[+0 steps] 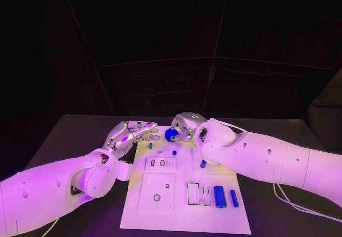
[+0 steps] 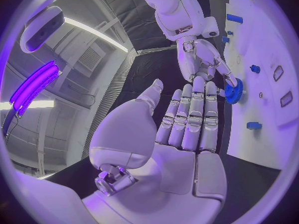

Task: Assemble the parts on the task board

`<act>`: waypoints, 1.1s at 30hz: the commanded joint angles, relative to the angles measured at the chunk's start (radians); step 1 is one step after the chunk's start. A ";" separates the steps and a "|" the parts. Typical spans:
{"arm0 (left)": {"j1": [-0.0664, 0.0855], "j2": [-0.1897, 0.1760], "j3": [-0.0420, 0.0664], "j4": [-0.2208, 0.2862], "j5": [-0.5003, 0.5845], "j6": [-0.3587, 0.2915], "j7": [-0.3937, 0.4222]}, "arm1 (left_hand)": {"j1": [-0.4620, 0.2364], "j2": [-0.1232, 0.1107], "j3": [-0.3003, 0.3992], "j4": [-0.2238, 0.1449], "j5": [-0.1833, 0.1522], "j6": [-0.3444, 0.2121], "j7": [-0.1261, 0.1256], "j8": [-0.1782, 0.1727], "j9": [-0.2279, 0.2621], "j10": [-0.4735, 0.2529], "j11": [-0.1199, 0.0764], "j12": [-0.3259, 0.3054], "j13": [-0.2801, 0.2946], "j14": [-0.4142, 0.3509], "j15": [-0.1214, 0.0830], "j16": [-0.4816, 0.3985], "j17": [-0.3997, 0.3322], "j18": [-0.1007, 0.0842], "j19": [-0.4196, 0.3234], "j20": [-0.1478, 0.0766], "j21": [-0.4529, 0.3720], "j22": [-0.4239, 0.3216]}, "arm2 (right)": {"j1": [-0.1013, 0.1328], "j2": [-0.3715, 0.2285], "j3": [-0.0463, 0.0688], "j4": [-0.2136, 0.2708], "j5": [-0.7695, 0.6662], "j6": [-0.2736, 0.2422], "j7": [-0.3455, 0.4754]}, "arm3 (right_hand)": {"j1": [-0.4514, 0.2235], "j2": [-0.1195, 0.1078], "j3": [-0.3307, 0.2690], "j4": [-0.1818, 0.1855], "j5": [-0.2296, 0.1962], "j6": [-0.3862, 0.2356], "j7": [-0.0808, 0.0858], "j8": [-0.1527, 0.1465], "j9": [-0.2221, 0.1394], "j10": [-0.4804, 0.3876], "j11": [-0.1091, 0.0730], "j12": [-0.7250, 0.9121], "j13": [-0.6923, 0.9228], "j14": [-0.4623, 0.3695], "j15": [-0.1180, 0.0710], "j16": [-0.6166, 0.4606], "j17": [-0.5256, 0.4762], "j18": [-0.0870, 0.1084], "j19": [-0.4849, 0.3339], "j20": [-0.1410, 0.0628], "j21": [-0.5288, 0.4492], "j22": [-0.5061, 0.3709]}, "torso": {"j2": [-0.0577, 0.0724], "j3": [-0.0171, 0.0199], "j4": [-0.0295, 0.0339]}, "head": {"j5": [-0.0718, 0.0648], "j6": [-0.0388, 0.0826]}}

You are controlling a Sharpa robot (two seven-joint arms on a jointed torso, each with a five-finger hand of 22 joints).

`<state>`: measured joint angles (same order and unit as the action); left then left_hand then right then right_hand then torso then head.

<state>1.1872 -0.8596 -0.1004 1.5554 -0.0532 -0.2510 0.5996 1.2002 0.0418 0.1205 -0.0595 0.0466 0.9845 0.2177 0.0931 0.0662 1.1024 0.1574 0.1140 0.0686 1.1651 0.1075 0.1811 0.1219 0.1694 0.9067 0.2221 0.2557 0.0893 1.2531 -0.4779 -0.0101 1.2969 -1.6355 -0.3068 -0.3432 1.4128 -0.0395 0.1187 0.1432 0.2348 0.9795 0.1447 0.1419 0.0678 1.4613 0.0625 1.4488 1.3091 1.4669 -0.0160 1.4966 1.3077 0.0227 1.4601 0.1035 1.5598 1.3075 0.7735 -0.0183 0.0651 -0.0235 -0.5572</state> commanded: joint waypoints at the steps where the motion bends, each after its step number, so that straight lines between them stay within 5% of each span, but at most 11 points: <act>1: 0.001 0.002 0.001 -0.001 0.002 0.014 0.005 | 0.001 0.009 -0.003 -0.003 0.003 -0.004 0.005 -0.005 0.000 -0.006 0.004 -0.006 -0.001 -0.004 0.006 -0.003 0.002 0.015 0.002 0.008 -0.005 -0.001 | 0.001 0.010 0.001 -0.012 -0.004 0.037 0.006 | -0.003 0.008 0.007 -0.001 0.004 0.000 0.004 -0.001 0.000 0.031 -0.002 -0.004 0.131 0.073 0.004 0.002 0.113 -0.017 0.095 -0.004 0.003 0.241 | -0.001 0.0004 0.0007 | 0.001 -0.004; 12: 0.001 0.003 0.001 -0.004 0.002 0.015 0.005 | 0.001 0.009 -0.003 -0.003 0.003 -0.004 0.005 -0.005 0.000 -0.006 0.004 -0.006 -0.001 -0.004 0.006 -0.003 0.002 0.015 0.002 0.008 -0.005 -0.001 | -0.003 0.020 0.001 -0.030 -0.005 0.072 0.006 | -0.011 0.001 0.008 -0.002 0.002 -0.008 0.007 -0.008 -0.001 0.026 0.001 -0.011 0.125 0.072 0.006 0.001 0.111 -0.017 0.093 -0.002 0.002 0.238 | -0.002 0.0010 -0.0019 | 0.003 -0.013; 22: 0.002 0.003 0.001 -0.005 0.002 0.015 0.004 | 0.001 0.009 -0.003 -0.003 0.003 -0.004 0.005 -0.005 0.000 -0.006 0.004 -0.006 -0.001 -0.004 0.006 -0.003 0.002 0.015 0.002 0.008 -0.005 -0.001 | -0.003 0.027 0.001 -0.048 -0.003 0.073 0.012 | -0.053 -0.037 -0.017 0.006 -0.060 -0.109 0.025 -0.064 -0.003 0.008 0.019 -0.035 0.106 0.070 0.022 -0.003 0.105 -0.014 0.083 0.013 -0.003 0.225 | -0.001 0.0013 -0.0006 | -0.001 -0.014; 33: 0.002 0.001 0.001 -0.010 0.002 0.014 0.004 | 0.001 0.010 -0.004 -0.003 0.003 -0.004 0.005 -0.005 0.000 -0.006 0.005 -0.007 -0.001 -0.004 0.006 -0.004 0.002 0.015 0.002 0.008 -0.006 -0.002 | -0.003 0.026 0.000 -0.046 0.000 0.106 0.022 | -0.074 -0.064 -0.046 0.021 -0.068 -0.122 0.028 -0.071 -0.001 0.004 0.022 -0.040 0.103 0.070 0.026 -0.003 0.106 -0.013 0.081 0.017 -0.004 0.222 | -0.002 0.0013 -0.0016 | 0.000 -0.017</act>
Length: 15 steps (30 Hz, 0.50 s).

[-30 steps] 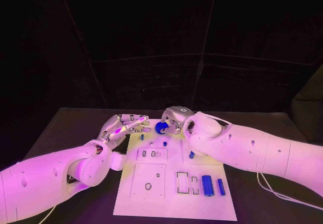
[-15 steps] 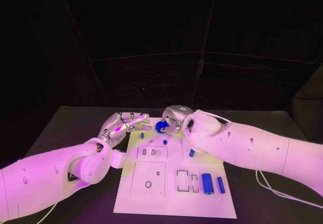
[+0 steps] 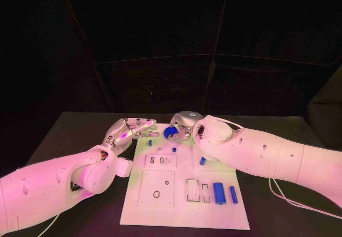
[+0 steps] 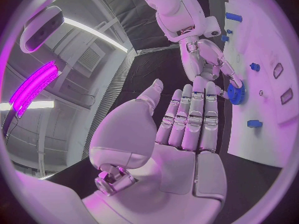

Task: Assemble the parts on the task board

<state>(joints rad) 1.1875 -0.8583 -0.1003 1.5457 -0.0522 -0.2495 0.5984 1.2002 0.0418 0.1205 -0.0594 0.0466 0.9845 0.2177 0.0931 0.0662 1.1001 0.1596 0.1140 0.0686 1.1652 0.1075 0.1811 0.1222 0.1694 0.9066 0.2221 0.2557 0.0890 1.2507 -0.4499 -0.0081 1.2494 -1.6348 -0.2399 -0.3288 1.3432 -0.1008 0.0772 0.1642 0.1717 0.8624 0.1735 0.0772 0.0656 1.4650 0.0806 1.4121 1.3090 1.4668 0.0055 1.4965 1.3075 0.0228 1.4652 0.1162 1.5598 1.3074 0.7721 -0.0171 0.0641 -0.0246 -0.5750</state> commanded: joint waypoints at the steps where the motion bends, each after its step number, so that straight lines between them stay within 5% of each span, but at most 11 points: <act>1: 0.002 0.000 0.001 0.000 0.001 0.012 0.005 | 0.001 0.010 -0.004 -0.003 0.003 -0.004 0.005 -0.005 0.000 -0.004 0.002 -0.007 -0.001 -0.004 0.006 -0.004 0.001 0.015 0.002 0.008 -0.006 -0.002 | -0.001 -0.002 -0.002 0.003 -0.001 0.040 0.007 | -0.005 -0.002 -0.005 0.001 -0.005 -0.004 -0.001 -0.005 0.002 0.001 0.004 -0.003 0.104 0.070 0.004 -0.003 0.107 -0.013 0.076 0.004 -0.004 0.223 | 0.000 0.0001 -0.0007 | 0.001 0.001; 15: 0.002 -0.001 0.001 -0.001 0.001 0.012 0.005 | 0.001 0.010 -0.004 -0.003 0.003 -0.004 0.005 -0.005 0.000 -0.004 0.002 -0.007 -0.001 -0.004 0.006 -0.004 0.001 0.015 0.002 0.008 -0.006 -0.002 | -0.004 -0.015 -0.002 0.024 -0.001 0.027 0.008 | -0.001 0.006 -0.007 0.006 0.000 0.015 -0.002 0.006 0.006 0.005 0.003 0.003 0.110 0.070 0.004 -0.002 0.109 -0.014 0.079 0.005 -0.003 0.226 | 0.000 0.0002 -0.0003 | 0.001 -0.004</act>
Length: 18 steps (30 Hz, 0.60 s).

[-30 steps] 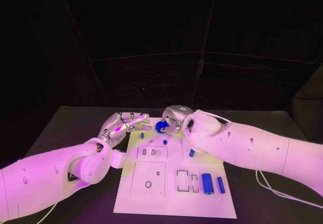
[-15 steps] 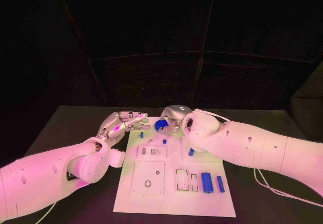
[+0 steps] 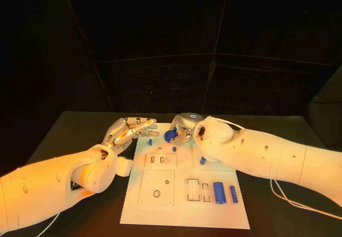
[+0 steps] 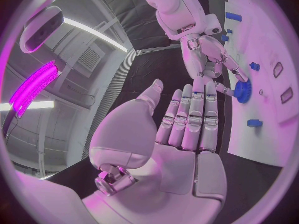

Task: Assemble the parts on the task board

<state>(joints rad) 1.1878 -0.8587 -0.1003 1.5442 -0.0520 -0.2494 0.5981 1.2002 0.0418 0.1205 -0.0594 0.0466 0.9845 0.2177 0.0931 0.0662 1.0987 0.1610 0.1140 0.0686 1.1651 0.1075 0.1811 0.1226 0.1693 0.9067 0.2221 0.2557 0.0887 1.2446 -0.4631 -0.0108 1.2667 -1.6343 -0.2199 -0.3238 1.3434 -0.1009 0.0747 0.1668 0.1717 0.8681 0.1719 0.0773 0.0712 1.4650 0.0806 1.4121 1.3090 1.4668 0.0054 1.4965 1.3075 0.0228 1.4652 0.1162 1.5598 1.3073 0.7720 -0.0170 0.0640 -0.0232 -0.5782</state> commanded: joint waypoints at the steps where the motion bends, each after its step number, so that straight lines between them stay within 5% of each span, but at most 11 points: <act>1: 0.002 0.000 0.001 0.000 0.001 0.012 0.005 | 0.001 0.010 -0.004 -0.003 0.003 -0.004 0.005 -0.005 0.000 -0.002 0.001 -0.007 -0.001 -0.004 0.006 -0.004 0.001 0.015 0.002 0.008 -0.006 -0.001 | 0.002 -0.003 0.001 0.008 -0.001 0.005 0.003 | -0.001 0.006 -0.005 0.003 0.000 0.010 -0.001 0.005 0.001 0.005 0.003 0.003 0.110 0.070 0.004 -0.002 0.109 -0.014 0.079 0.005 -0.003 0.226 | 0.000 0.0002 -0.0002 | 0.000 0.000; 12: 0.002 -0.001 0.001 0.001 0.001 0.012 0.004 | 0.001 0.010 -0.004 -0.003 0.003 -0.004 0.005 -0.005 0.000 -0.002 0.001 -0.007 -0.001 -0.004 0.006 -0.004 0.001 0.015 0.002 0.008 -0.006 -0.001 | 0.001 -0.013 0.001 0.015 -0.001 -0.028 -0.007 | -0.003 0.005 -0.008 0.007 0.002 0.004 0.001 0.002 -0.001 0.003 0.004 0.000 0.107 0.070 0.004 -0.002 0.109 -0.014 0.079 0.005 -0.003 0.227 | 0.000 -0.0002 0.0001 | -0.003 0.002; 18: 0.002 -0.003 0.001 0.001 0.001 0.014 0.003 | 0.001 0.010 -0.004 -0.003 0.003 -0.004 0.005 -0.005 0.000 -0.002 0.001 -0.007 -0.001 -0.004 0.006 -0.004 0.001 0.015 0.002 0.008 -0.006 -0.001 | 0.001 -0.058 0.001 0.049 0.017 -0.125 0.019 | -0.012 0.007 -0.014 0.020 0.005 0.005 0.002 0.003 -0.001 0.005 0.005 0.002 0.110 0.070 0.005 -0.002 0.109 -0.014 0.079 0.006 -0.003 0.228 | -0.001 0.0008 -0.0021 | -0.006 0.005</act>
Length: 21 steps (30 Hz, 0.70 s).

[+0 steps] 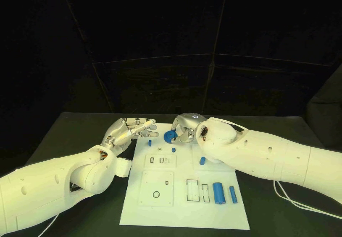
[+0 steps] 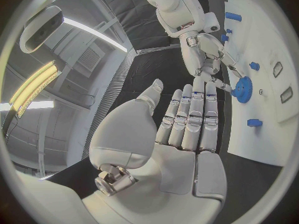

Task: Assemble the parts on the task board

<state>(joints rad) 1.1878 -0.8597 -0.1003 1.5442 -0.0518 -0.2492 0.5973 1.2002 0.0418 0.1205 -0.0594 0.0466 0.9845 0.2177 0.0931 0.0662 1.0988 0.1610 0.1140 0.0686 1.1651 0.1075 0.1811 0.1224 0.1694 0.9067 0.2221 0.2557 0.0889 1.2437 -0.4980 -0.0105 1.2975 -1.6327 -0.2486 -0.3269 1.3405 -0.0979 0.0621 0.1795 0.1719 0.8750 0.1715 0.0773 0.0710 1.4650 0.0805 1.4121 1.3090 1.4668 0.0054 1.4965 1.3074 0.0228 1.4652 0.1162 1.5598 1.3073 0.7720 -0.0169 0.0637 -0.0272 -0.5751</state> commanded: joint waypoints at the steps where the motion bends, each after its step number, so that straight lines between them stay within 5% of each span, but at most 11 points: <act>1: 0.002 -0.002 0.001 0.001 0.001 0.014 0.004 | 0.001 0.010 -0.004 -0.003 0.003 -0.004 0.005 -0.005 0.000 -0.002 0.001 -0.007 -0.001 -0.004 0.006 -0.004 0.001 0.015 0.002 0.008 -0.006 -0.001 | 0.002 -0.037 0.000 0.029 0.028 -0.115 0.033 | -0.010 0.006 -0.001 0.008 0.007 0.000 0.002 0.004 0.000 0.005 0.005 0.003 0.110 0.070 0.006 -0.003 0.109 -0.014 0.080 0.006 -0.002 0.228 | -0.001 0.0009 -0.0026 | -0.004 0.003; 6: 0.002 -0.008 0.001 0.003 0.001 0.013 0.004 | 0.001 0.010 -0.004 -0.003 0.003 -0.004 0.005 -0.005 0.000 -0.002 0.001 -0.007 -0.001 -0.004 0.006 -0.004 0.001 0.015 0.002 0.008 -0.006 -0.001 | 0.002 -0.167 0.000 0.102 0.205 -0.177 0.187 | 0.011 0.021 0.006 0.001 0.034 0.017 0.001 0.013 0.002 0.005 0.003 0.002 0.111 0.068 0.004 -0.007 0.102 -0.013 0.075 0.006 -0.005 0.222 | -0.004 0.0010 -0.0070 | -0.021 0.007; 11: 0.002 -0.013 0.000 0.004 0.001 0.013 0.003 | 0.002 0.011 -0.005 -0.004 0.003 -0.003 0.005 -0.005 0.000 -0.002 0.001 -0.008 -0.001 -0.004 0.006 -0.005 0.001 0.015 0.002 0.009 -0.007 -0.002 | 0.003 -0.285 0.000 0.141 0.349 -0.179 0.372 | 0.077 0.037 0.032 -0.046 0.085 0.033 -0.002 0.021 0.003 0.000 -0.001 -0.004 0.107 0.069 0.000 -0.006 0.105 -0.012 0.072 0.002 -0.006 0.219 | -0.008 0.0044 -0.0204 | -0.030 0.009; 16: 0.003 -0.011 0.000 -0.004 0.001 0.013 0.003 | 0.002 0.011 -0.005 -0.004 0.003 -0.003 0.005 -0.005 0.000 -0.002 0.001 -0.008 -0.001 -0.004 0.006 -0.005 0.001 0.015 0.002 0.009 -0.007 -0.002 | 0.002 -0.360 -0.001 0.145 0.401 -0.154 0.440 | 0.071 0.024 0.021 -0.051 0.091 0.033 -0.002 0.020 0.001 -0.003 0.000 -0.008 0.104 0.069 0.001 -0.007 0.104 -0.011 0.071 0.002 -0.007 0.217 | -0.011 0.0095 -0.0277 | -0.033 0.017; 21: 0.002 -0.005 0.000 -0.012 0.001 0.016 0.003 | 0.003 0.011 -0.004 -0.005 0.003 -0.003 0.005 -0.006 0.000 -0.002 0.001 -0.008 -0.001 -0.004 0.006 -0.006 0.002 0.015 0.002 0.009 -0.007 -0.003 | 0.002 -0.387 -0.001 0.122 0.416 -0.135 0.460 | 0.073 0.022 0.019 -0.055 0.092 0.032 -0.002 0.019 0.001 -0.005 0.000 -0.011 0.101 0.068 0.001 -0.007 0.103 -0.011 0.069 0.002 -0.008 0.215 | -0.008 0.0125 -0.0251 | -0.040 0.018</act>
<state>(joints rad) 1.1889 -0.8653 -0.1004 1.5336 -0.0516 -0.2480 0.5951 1.2044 0.0461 0.1177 -0.0623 0.0466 0.9845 0.2177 0.0931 0.0662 1.0988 0.1609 0.1083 0.0686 1.1651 0.1075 0.1811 0.1222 0.1693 0.9100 0.2255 0.2521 0.0877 1.2440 -0.8831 -0.0119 1.4227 -1.2754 -0.3889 0.0569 1.4138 -0.0658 0.0832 0.1274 0.2585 0.9027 0.1672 0.0957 0.0731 1.4650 0.0805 1.4077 1.3090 1.4668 0.0054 1.4927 1.3074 0.0228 1.4652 0.1162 1.5562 1.3081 0.7620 -0.0072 0.0389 -0.0644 -0.5573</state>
